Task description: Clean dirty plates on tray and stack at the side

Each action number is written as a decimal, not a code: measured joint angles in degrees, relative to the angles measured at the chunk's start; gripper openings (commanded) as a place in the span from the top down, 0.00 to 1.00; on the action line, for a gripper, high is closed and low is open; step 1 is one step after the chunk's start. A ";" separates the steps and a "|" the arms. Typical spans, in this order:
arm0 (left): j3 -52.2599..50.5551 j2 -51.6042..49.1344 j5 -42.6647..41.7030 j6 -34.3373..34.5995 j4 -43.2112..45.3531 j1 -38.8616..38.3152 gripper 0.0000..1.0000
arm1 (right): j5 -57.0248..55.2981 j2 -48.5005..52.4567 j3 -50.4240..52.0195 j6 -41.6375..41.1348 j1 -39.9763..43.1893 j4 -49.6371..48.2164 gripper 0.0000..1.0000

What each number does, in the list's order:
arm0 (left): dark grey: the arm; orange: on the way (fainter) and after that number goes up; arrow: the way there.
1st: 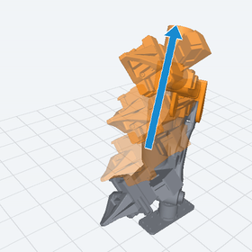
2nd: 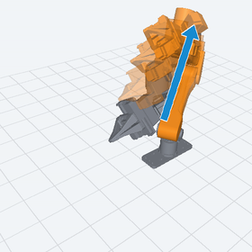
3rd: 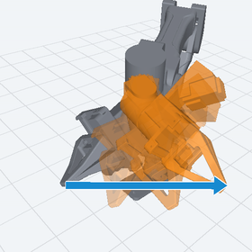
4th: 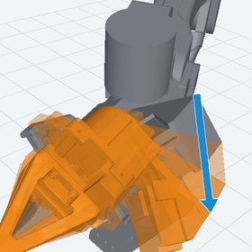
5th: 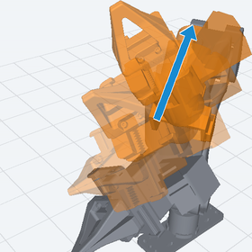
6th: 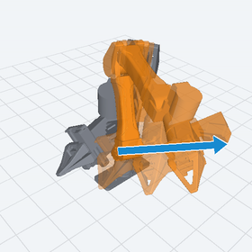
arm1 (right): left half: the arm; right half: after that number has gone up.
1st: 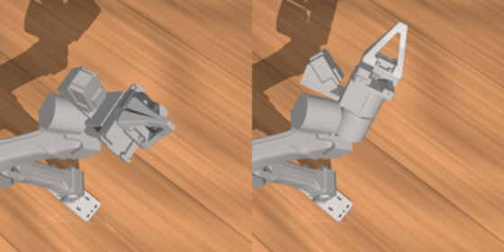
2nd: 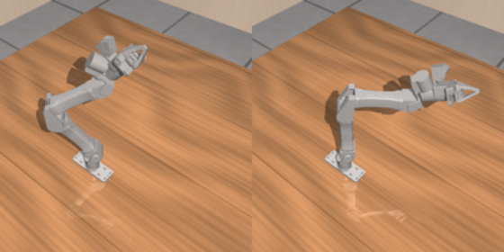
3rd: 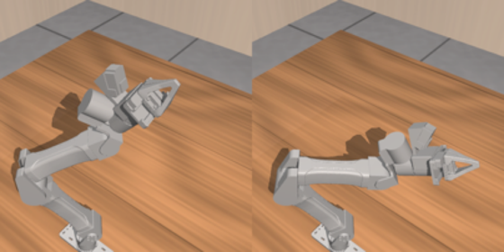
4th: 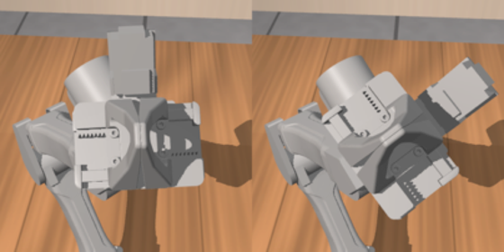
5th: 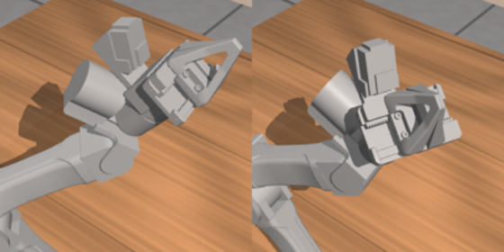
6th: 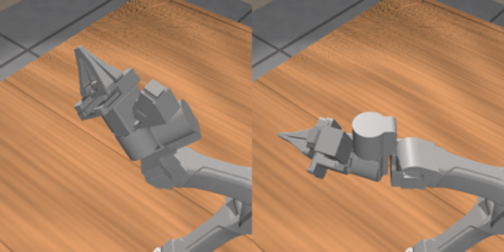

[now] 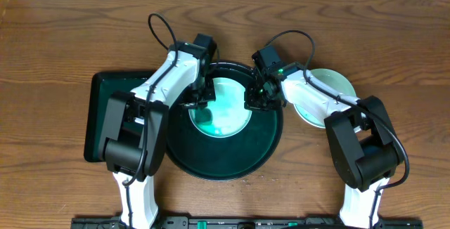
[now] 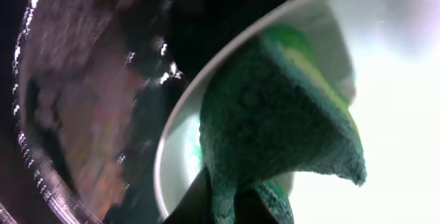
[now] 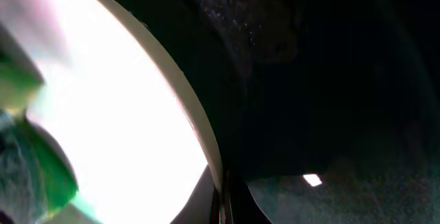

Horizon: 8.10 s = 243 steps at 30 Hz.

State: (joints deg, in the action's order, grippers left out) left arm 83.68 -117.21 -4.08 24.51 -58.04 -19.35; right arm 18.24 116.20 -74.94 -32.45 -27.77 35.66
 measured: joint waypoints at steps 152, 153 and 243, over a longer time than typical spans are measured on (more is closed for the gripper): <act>5.49 18.88 -2.25 -12.28 -5.14 36.17 0.93 | -10.60 -32.68 21.16 11.21 41.79 1.25 0.98; 5.49 18.88 -2.01 -12.28 -5.11 36.17 0.93 | -10.45 -31.85 22.16 11.50 41.77 -0.74 0.97; 5.35 22.71 -5.03 -34.01 -10.71 36.17 0.27 | -5.38 -61.51 3.65 29.99 33.51 10.34 0.01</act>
State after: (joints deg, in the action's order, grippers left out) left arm 89.03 -94.50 -9.10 -9.50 -68.75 16.82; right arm 12.86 54.70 -71.29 -2.46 5.74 46.00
